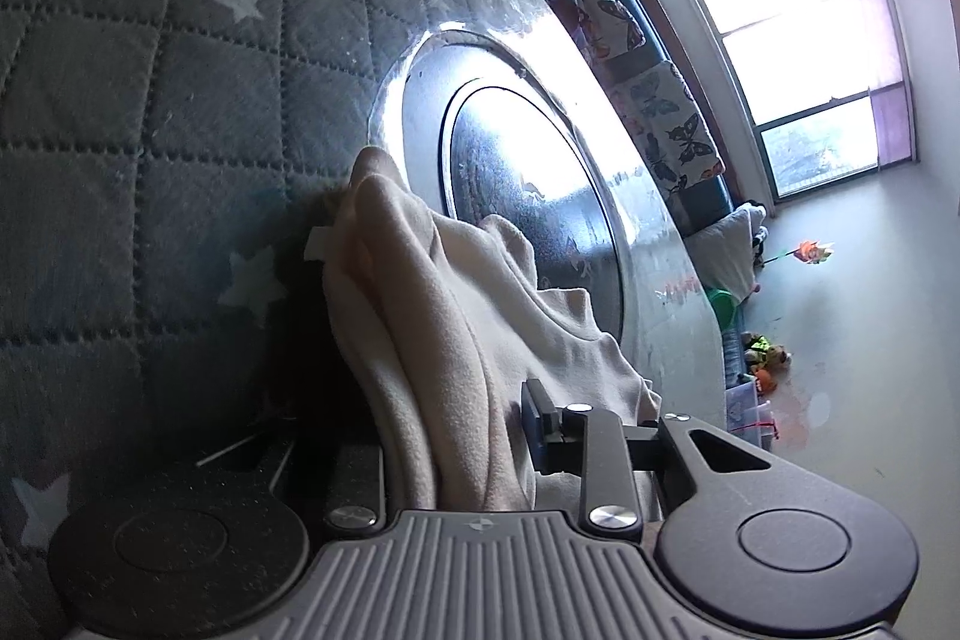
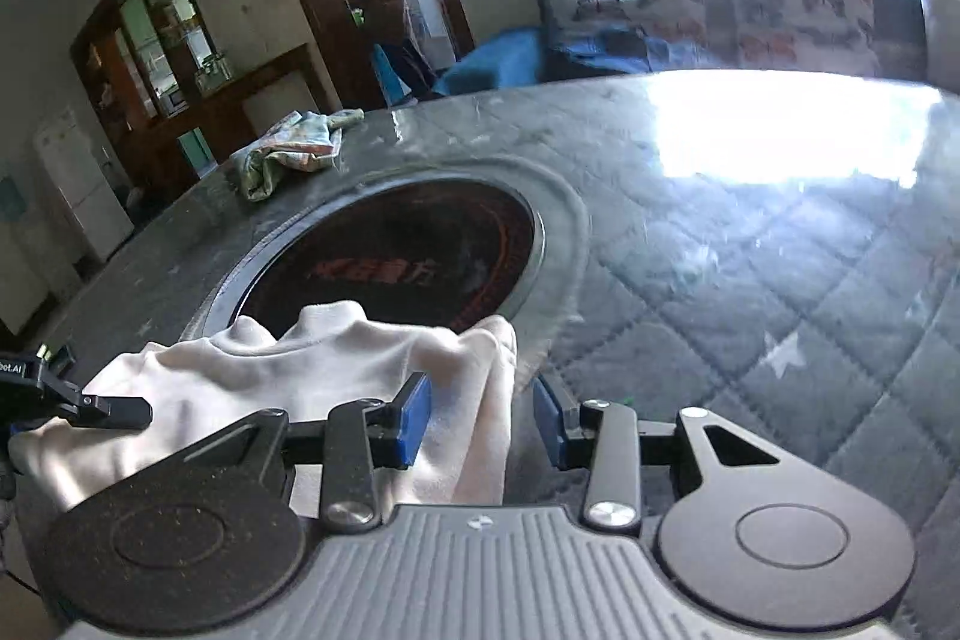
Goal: Fold clothes
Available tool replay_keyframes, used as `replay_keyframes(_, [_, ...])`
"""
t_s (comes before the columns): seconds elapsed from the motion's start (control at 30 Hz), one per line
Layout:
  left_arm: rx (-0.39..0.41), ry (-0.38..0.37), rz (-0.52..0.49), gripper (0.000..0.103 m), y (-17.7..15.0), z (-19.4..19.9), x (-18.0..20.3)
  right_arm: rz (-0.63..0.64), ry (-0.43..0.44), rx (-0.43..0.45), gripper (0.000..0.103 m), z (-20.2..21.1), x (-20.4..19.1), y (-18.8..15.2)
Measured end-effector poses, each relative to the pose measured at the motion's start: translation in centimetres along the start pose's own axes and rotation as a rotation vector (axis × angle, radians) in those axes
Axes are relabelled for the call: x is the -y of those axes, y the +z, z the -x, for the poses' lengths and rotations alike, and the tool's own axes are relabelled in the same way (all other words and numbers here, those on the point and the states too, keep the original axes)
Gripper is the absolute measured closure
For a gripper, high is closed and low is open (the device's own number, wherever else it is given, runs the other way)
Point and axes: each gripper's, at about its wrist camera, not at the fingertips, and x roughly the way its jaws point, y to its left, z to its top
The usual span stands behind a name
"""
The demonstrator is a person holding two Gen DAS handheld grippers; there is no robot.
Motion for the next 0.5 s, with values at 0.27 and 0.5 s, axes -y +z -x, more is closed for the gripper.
replay_keyframes(0.27, [0.011,0.046,-0.073,0.074,-0.1,0.0,1.5,-0.033,0.05,0.004,0.093,0.4,-0.3,-0.7])
replay_keyframes(0.5, [0.014,0.03,-0.2,0.082,0.0,-0.4,5.6,-0.049,0.06,0.094,0.095,3.5,-0.7,-0.2])
